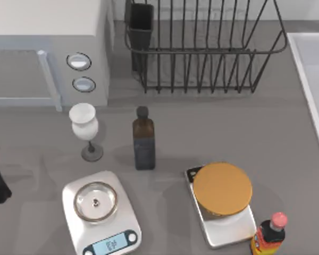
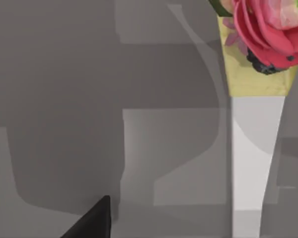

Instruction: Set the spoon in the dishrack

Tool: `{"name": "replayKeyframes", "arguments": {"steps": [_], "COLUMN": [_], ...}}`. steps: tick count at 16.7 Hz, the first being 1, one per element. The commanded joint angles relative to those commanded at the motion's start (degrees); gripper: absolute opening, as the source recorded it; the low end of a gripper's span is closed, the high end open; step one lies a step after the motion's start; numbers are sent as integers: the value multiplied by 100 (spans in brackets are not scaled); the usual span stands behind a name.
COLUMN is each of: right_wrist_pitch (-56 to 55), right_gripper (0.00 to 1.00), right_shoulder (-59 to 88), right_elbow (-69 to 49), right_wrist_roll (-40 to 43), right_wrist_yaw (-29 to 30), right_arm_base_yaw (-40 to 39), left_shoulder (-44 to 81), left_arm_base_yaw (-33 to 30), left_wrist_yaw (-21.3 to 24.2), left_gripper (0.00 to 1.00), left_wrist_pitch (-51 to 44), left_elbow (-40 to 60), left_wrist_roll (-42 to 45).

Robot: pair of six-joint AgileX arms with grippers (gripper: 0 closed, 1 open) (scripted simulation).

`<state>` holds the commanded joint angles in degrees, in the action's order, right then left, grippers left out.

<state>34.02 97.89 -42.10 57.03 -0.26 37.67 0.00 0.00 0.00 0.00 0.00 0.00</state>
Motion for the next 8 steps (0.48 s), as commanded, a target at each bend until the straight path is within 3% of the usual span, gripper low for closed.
{"name": "replayKeyframes", "arguments": {"steps": [8], "right_wrist_pitch": [0], "right_gripper": [40], "right_shoulder": [0], "right_elbow": [0], "right_wrist_roll": [0], "right_wrist_yaw": [0], "right_arm_base_yaw": [0], "left_shoulder": [0], "left_arm_base_yaw": [0], "left_wrist_yaw": [0], "left_gripper": [100], "left_wrist_pitch": [0], "left_elbow": [0], "left_wrist_roll": [0]}}
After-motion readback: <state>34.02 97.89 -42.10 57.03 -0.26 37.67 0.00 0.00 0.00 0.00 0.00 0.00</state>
